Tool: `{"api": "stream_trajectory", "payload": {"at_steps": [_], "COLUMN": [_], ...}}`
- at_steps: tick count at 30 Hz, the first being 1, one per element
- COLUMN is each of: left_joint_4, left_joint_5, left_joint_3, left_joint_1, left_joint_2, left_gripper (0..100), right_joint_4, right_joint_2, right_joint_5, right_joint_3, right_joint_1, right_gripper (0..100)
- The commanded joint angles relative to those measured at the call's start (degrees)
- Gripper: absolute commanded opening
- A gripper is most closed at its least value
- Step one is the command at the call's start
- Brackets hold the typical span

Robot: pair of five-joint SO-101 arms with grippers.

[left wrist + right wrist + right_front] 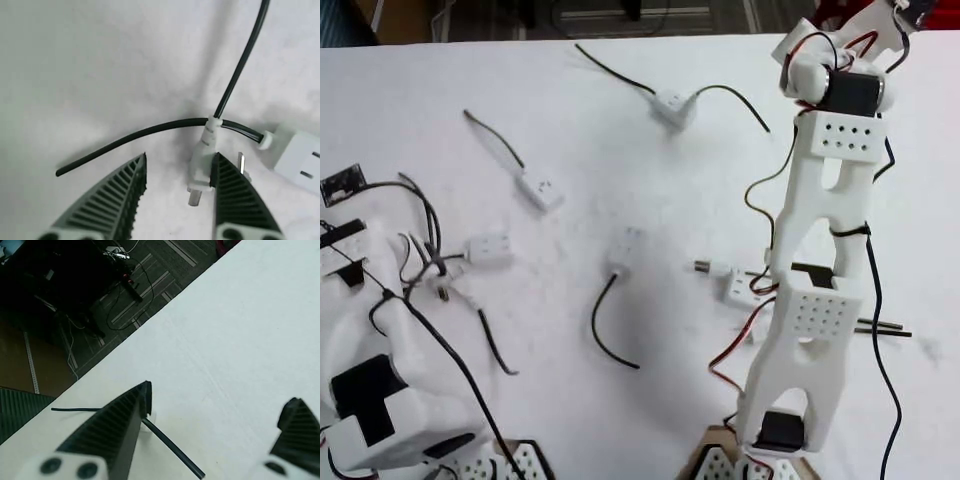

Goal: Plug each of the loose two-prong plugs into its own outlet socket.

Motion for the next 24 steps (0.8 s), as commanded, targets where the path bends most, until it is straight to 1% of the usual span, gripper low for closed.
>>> {"api": "stream_trajectory", "payload": {"at_steps": [1, 6, 15, 17, 21, 24], "left_joint_4": [-0.44, -0.53, -0.53, -0.53, 0.35, 4.40], "left_joint_5": [-0.70, -3.16, -3.08, -3.08, -3.08, -3.16], "left_joint_3": [-2.37, -2.29, -2.29, -2.29, -5.27, -10.55], "left_joint_1": [-0.57, -0.57, 0.04, 1.36, 3.74, 3.65], "left_joint_2": [-0.13, 0.04, 0.04, 0.48, 5.85, 10.59], "left_gripper": [21, 21, 21, 21, 21, 21], "right_joint_4": [0.31, 0.31, 0.22, 0.22, 0.31, 0.31], "right_joint_2": [-3.91, -3.91, -3.91, -4.00, -4.09, -4.18], "right_joint_5": [0.62, 0.62, 0.62, 0.62, 0.62, 0.62], "right_joint_3": [-2.29, -2.29, -2.29, -2.29, -2.29, -2.29], "right_joint_1": [-0.48, -0.48, -0.48, -0.48, -0.48, -0.48], "right_gripper": [39.1, 39.1, 39.1, 39.1, 39.1, 39.1]}}
